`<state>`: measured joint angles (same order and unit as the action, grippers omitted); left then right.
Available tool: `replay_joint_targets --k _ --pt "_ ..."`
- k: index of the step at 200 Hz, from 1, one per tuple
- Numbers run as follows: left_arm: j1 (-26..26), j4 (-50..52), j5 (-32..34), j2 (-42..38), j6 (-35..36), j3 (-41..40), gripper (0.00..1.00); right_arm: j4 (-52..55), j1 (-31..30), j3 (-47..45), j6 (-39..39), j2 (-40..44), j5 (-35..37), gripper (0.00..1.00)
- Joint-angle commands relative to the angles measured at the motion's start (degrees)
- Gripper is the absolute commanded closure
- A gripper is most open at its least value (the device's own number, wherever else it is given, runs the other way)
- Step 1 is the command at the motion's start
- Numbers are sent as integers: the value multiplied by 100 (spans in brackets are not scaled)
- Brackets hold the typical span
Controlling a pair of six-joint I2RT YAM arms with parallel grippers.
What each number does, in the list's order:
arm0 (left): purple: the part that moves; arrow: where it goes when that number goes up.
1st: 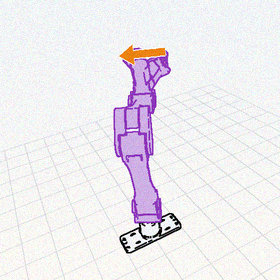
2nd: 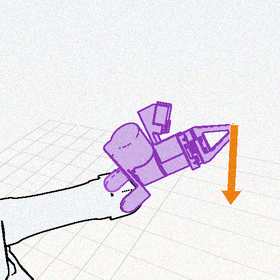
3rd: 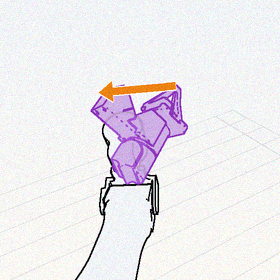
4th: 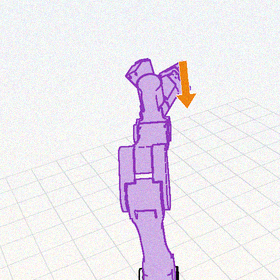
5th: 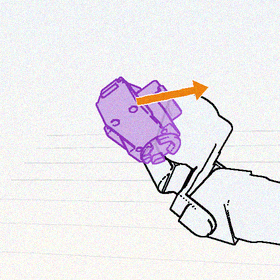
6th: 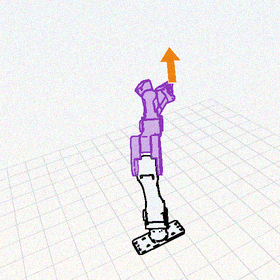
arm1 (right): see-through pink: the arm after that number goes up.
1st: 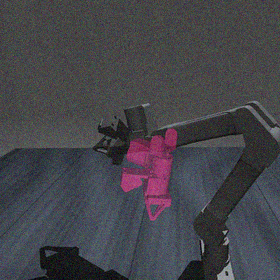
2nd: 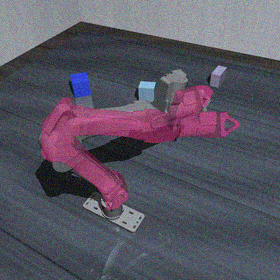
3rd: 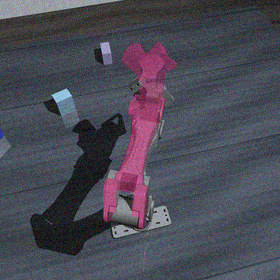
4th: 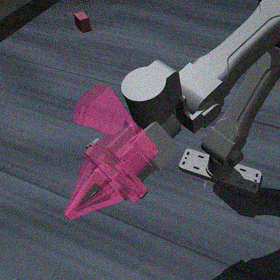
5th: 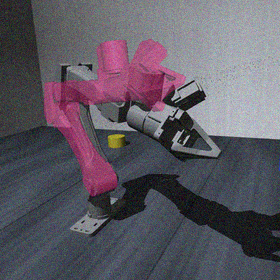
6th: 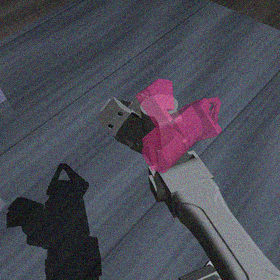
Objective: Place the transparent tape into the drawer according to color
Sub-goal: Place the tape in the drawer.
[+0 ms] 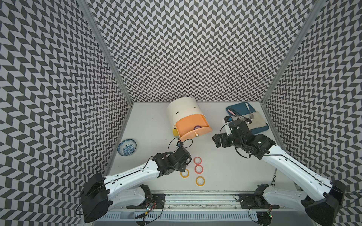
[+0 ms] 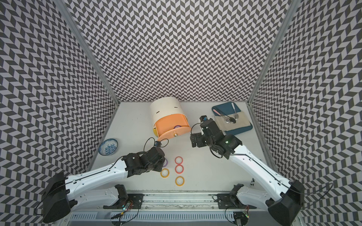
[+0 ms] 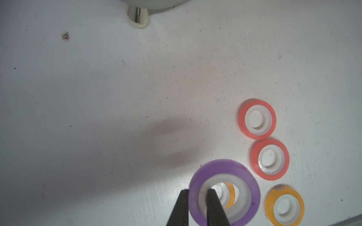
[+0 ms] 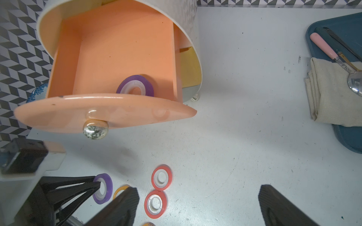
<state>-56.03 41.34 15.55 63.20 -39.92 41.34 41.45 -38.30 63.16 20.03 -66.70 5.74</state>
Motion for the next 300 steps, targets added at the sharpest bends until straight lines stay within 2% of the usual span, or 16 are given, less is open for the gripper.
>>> replay_joint_targets --k 1,54,128,170,215,294,300 --pt "-33 424 232 -370 -211 216 100 -260 42 96 53 131 -30 0" --pt "-22 1000 875 -983 -321 977 100 -286 42 135 88 139 -81 0" --pt "325 978 1476 -620 424 2339 100 -296 42 103 141 260 -126 0" --pt "816 435 1316 -235 1070 2987 100 -326 42 52 176 310 -126 0" --pt "1253 -181 1068 449 1674 3340 100 -375 42 47 177 286 -160 0" --pt "1769 -1039 408 1061 1991 2865 100 -521 42 22 177 162 -310 0" --pt "1788 -1057 359 1094 2010 2846 93 -539 42 21 161 150 -360 0"
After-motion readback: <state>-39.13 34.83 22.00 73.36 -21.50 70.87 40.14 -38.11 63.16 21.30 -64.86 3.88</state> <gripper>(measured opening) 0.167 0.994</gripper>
